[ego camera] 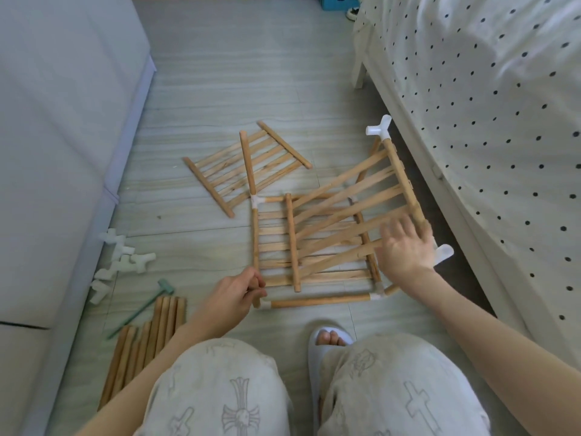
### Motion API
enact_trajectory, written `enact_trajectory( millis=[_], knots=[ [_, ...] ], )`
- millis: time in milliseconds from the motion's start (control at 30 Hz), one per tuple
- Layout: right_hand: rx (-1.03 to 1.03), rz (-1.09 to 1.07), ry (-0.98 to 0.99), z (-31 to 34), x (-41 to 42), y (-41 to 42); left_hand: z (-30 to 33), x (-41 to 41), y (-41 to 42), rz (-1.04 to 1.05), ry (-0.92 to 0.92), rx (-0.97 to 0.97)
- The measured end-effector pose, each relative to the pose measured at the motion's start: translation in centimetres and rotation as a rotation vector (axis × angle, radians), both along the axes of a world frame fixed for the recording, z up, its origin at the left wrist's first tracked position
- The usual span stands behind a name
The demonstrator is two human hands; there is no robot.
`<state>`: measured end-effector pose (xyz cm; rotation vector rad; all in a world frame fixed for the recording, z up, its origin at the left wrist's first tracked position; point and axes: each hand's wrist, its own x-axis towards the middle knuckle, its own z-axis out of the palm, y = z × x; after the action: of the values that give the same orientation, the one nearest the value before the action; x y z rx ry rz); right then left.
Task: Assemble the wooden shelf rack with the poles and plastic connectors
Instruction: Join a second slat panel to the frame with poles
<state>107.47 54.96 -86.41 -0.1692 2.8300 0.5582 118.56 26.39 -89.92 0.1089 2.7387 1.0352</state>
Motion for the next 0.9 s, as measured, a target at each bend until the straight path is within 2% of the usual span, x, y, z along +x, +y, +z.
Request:
enact_trajectory(
  millis=[133, 267, 400, 600, 667, 833, 900],
  knots=[
    [0.106, 0.124, -0.121, -2.5, 0.7, -1.1, 0.1, 0.3, 0.8, -0.007, 0.036, 0.035],
    [0.189, 0.237, -0.148, -5.2, 0.2, -1.7, 0.0, 0.5, 0.7, 0.007, 0.031, 0.064],
    [0.124, 0.272, -0.219, -7.8, -0.6, -4.0, -1.0, 0.8, 0.5, 0.051, -0.015, 0.1],
    [-0.032, 0.318, -0.313, -12.1, -0.8, -8.2, -5.5, 2.5, -1.1, 0.089, 0.017, 0.094],
    [-0.082, 0.346, -0.334, -13.6, 0.0, -9.1, -8.0, 3.0, -2.6, 0.183, -0.049, 0.029],
    [-0.14, 0.372, -0.366, -16.3, 0.9, -9.5, -13.5, 4.5, -7.5, 0.454, -0.432, -0.221],
    [-0.144, 0.382, -0.348, -16.8, 0.9, -9.6, -14.7, 4.9, -8.7, 0.538, -0.47, -0.322]
  ],
)
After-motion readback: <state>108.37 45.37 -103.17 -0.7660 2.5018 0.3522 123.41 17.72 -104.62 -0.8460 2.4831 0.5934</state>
